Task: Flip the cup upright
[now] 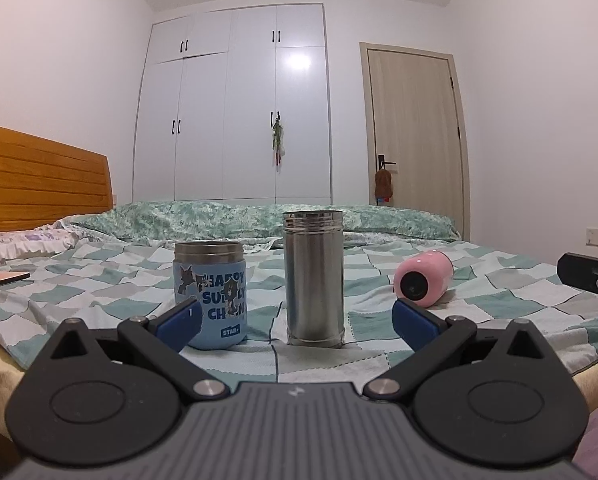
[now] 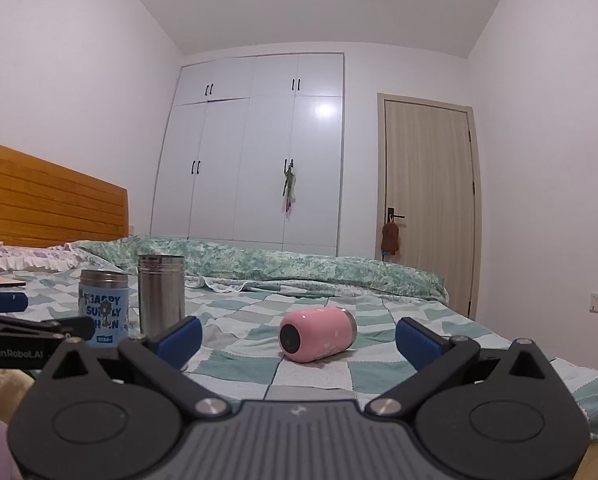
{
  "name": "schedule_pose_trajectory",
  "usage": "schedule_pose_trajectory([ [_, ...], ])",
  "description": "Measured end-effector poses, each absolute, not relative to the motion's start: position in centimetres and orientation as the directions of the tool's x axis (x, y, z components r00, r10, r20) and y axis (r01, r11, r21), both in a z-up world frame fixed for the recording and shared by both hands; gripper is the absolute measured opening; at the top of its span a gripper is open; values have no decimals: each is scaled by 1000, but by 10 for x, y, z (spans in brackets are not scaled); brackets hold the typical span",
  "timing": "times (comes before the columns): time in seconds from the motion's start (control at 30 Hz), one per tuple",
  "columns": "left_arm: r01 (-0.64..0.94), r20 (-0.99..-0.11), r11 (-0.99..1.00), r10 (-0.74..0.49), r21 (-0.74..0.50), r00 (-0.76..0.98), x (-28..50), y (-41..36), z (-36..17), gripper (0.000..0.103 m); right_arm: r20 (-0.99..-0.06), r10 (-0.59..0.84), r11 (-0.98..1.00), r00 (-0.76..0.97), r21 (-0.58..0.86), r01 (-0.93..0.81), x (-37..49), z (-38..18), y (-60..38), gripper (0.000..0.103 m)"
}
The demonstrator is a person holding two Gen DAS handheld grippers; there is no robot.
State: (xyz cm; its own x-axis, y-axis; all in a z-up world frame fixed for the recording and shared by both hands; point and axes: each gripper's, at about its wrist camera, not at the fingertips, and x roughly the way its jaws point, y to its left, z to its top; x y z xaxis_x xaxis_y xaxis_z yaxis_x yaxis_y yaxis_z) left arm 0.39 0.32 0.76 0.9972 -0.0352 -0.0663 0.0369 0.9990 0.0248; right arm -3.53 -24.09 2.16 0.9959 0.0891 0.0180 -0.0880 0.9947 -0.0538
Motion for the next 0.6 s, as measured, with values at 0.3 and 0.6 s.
schedule_pose_trajectory([
  [0.3, 36, -66, 999, -35, 24, 997, 4, 4, 8, 103, 18, 90, 994, 996, -57, -89, -35, 21, -240, 103],
  [0.6, 37, -65, 999, -35, 21, 997, 4, 4, 8, 103, 18, 90, 994, 996, -57, -89, -35, 21, -240, 103],
])
